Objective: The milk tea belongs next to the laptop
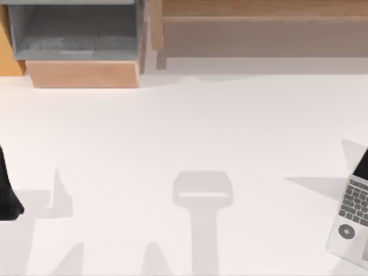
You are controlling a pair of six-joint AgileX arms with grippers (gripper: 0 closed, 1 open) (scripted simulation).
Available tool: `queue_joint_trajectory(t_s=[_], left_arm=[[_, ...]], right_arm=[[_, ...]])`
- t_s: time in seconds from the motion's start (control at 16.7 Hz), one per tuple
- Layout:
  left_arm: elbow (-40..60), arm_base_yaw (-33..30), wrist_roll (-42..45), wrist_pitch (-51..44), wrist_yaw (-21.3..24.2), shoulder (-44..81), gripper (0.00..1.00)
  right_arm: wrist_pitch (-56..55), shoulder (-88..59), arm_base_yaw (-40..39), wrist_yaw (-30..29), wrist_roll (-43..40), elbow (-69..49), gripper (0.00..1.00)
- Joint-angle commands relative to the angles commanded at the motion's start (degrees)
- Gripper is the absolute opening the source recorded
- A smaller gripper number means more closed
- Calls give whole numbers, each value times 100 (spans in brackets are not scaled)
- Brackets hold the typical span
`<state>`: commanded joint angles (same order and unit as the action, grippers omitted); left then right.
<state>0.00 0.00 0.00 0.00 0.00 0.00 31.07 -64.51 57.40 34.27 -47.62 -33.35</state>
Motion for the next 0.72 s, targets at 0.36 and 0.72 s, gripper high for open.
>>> queue_joint_trajectory(t_s=[0.36, 0.72], left_arm=[[0, 0, 0, 0, 0, 0, 100], [0, 0, 0, 0, 0, 0, 100]], right_arm=[[0, 0, 0, 0, 0, 0, 98], [0, 0, 0, 0, 0, 0, 100]])
